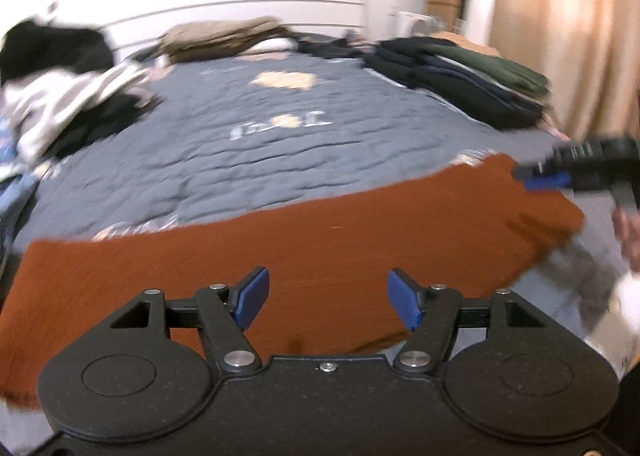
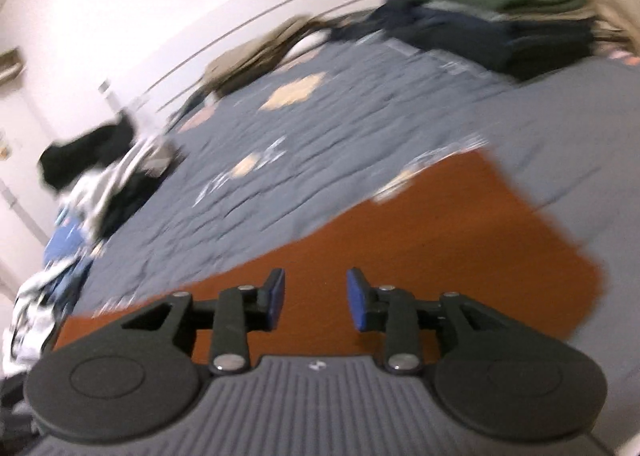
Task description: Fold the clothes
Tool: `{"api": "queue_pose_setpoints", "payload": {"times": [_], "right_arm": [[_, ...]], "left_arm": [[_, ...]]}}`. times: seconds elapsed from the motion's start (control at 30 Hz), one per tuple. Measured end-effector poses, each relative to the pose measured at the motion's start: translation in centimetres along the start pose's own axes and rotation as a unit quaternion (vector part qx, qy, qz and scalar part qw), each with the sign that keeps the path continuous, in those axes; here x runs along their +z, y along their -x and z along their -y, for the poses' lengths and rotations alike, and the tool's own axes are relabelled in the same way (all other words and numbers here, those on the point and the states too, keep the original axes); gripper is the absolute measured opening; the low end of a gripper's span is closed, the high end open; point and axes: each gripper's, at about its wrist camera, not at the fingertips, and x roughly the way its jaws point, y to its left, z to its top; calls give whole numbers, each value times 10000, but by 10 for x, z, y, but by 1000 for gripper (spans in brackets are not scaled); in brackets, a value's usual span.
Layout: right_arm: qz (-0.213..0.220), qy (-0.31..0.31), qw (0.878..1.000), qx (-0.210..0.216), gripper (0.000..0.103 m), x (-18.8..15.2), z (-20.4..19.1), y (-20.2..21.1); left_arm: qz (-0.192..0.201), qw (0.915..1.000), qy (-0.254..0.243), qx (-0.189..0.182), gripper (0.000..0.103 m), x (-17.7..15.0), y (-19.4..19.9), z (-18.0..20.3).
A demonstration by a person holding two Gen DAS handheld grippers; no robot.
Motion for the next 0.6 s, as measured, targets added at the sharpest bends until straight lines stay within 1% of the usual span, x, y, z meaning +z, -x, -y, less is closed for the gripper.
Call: {"api": "queue_pose_setpoints", "payload": {"times": [0.03, 0.1, 0.13, 0.2, 0.3, 0.4, 0.47, 0.6], "right_arm": [[-92, 125, 9998, 80, 35, -4, -11, -6], [-228, 386, 9987, 232, 37, -12, -30, -16], [-273, 481, 9981, 282, 38, -15, -39, -19], [-361, 601, 9969, 350, 39, -21, -53, -24], [-495, 686, 9955, 436, 40, -27, -69, -33], [-550, 675, 9946, 567, 41, -29, -81, -40], [-602, 705, 9929, 747, 41, -32, -90, -43], [-743, 925, 9887, 920, 42, -40, -114, -54]], "left_arm": [[24, 9998, 165, 71, 65, 0, 2, -10], [196, 9984, 477, 249, 66, -1, 7, -29], [268, 9971, 645, 294, 68, -1, 7, -40], [351, 9933, 1056, 320, 70, 0, 5, -65], [300, 9826, 1780, 439, 70, -8, 3, -104], [282, 9700, 2322, 670, 70, -18, 9, -134], [283, 9635, 2528, 831, 70, -23, 14, -148], [130, 9569, 2723, 1005, 70, -33, 16, -167]]}}
